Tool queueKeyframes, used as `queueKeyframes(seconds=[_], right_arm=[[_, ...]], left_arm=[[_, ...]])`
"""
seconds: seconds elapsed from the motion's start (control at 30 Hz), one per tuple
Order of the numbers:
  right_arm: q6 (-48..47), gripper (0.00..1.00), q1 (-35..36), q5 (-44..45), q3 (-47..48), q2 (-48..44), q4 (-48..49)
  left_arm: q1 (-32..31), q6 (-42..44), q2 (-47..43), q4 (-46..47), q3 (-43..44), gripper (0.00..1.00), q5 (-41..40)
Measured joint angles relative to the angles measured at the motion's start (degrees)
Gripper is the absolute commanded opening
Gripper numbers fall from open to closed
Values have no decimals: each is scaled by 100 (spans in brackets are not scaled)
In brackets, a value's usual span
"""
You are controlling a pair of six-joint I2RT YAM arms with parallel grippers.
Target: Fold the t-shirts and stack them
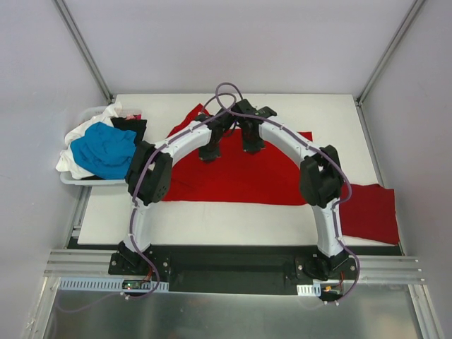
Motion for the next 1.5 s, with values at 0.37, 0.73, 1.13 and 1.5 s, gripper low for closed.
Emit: queueKeyframes(seconds=[0.37, 0.73, 1.13, 1.5], right_arm=[[658, 1, -52, -15, -291, 203, 144], [984, 1, -1185, -1635, -2632, -699, 1932], [485, 1, -1652, -1773, -2739, -841, 2028], [461, 1, -1814, -2013, -2741, -839, 2037]], left_arm=[[369, -402, -22, 118, -219, 0, 39], [942, 79, -337, 1366, -1134, 0, 785], [1458, 820, -739, 1716, -1580, 0, 960], [1480, 953, -715, 1777, -1596, 0, 1270]])
